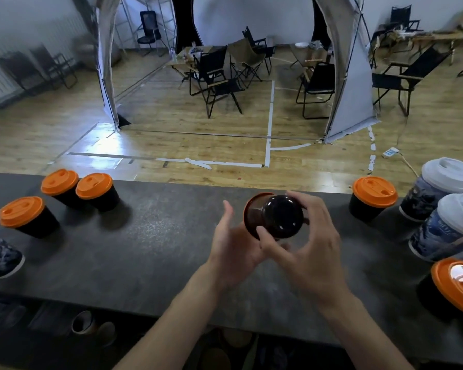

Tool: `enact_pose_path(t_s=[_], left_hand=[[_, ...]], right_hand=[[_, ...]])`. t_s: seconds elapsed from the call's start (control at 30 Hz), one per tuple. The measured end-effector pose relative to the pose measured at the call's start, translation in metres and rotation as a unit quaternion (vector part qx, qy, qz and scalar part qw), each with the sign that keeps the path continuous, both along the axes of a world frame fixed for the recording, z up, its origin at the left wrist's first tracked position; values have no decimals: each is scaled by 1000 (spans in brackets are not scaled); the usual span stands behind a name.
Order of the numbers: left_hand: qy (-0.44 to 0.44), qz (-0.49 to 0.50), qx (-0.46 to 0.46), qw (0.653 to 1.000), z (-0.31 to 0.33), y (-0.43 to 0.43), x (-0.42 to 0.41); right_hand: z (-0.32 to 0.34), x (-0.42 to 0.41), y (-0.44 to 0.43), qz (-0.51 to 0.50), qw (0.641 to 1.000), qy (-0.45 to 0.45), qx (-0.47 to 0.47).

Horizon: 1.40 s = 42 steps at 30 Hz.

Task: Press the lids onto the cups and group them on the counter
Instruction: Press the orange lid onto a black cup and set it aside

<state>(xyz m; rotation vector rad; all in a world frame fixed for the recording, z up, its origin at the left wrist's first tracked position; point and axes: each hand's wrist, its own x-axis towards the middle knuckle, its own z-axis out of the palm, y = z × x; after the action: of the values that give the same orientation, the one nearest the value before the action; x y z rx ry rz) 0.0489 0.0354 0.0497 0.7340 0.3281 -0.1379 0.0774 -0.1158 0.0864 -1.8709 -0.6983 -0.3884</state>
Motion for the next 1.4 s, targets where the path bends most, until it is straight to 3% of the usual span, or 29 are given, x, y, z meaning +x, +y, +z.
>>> enact_pose_path(t_s=[0.17, 0.27, 0.33, 0.47, 0.6, 0.83, 1.07, 1.23, 1.4], left_hand=[[-25, 36, 198, 979, 12, 14, -5], [-69, 108, 409, 903, 2, 29, -20], [-87, 119, 479, 866, -16, 36, -31], [-41, 202, 458, 865, -35, 59, -54], [-10, 287, 449, 846, -44, 96, -79], [60, 491, 436, 752, -46, 196, -124], [119, 528, 495, 680, -50, 277, -127], [148, 516, 505, 676, -59, 291, -121], [157, 527, 449, 704, -67, 288, -126]], right_hand=[[-40, 1, 2, 78, 997, 3, 5], [-68, -5, 14, 82, 993, 66, 46], [-77, -13, 28, 86, 985, 130, 70], [-93, -20, 73, 134, 968, 202, 73], [-105, -25, 120, 215, 948, 237, 6], [-116, -42, 164, 252, 946, 203, -18], [-121, -35, 165, 237, 950, 203, -25], [-114, -21, 160, 214, 958, 187, -25], [-112, -18, 158, 219, 951, 217, -27]])
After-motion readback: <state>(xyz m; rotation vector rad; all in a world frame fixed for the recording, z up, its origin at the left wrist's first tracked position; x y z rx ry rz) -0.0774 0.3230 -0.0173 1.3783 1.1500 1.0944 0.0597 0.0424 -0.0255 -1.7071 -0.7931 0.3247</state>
